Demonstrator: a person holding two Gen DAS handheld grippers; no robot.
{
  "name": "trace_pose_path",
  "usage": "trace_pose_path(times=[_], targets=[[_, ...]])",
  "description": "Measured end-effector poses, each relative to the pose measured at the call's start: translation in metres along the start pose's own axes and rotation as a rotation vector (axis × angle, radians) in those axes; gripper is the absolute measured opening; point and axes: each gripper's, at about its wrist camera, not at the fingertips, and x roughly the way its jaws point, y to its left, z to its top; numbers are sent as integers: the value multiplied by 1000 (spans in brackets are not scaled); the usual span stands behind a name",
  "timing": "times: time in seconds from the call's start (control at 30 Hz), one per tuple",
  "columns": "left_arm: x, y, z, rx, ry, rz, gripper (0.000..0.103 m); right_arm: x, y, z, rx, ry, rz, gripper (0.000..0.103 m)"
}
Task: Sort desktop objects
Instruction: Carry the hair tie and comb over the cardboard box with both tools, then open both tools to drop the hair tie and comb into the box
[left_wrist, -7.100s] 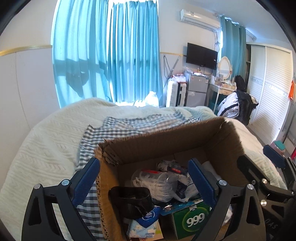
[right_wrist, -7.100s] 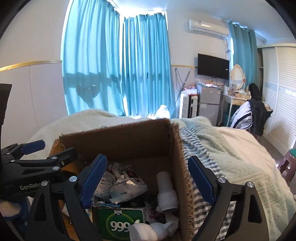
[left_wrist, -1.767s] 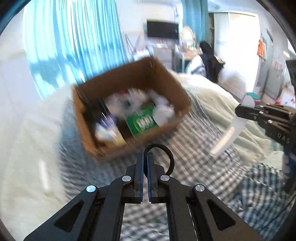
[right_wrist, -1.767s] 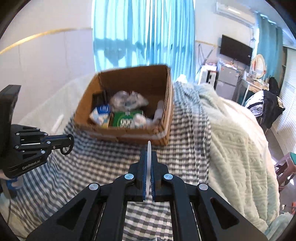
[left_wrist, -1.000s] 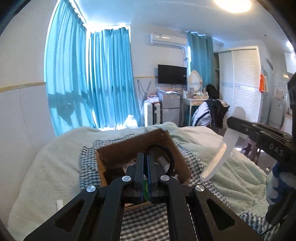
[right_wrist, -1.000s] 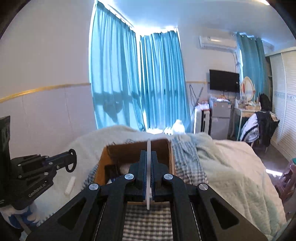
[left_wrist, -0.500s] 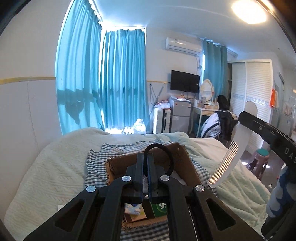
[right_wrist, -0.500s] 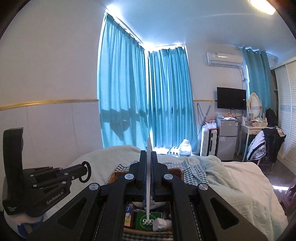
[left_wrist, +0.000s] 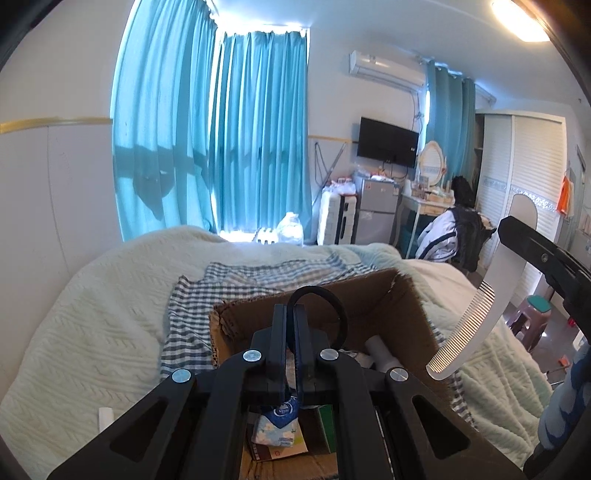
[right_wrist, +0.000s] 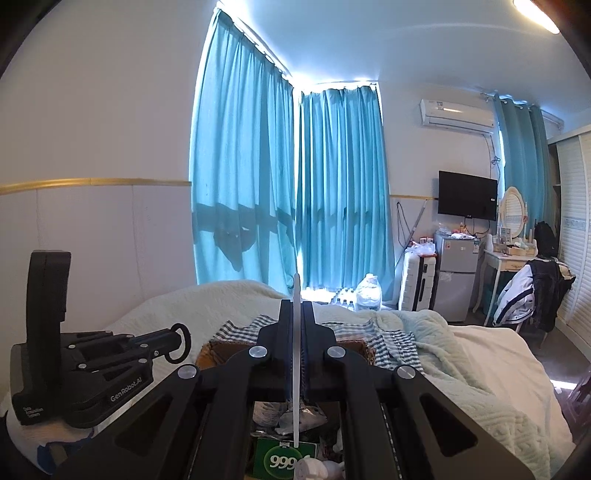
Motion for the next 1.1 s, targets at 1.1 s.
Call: trace_pose_path(times=[1.1], targets=[[166, 2, -54, -16, 394, 42, 6, 175, -26, -115, -23, 417, -58, 7]])
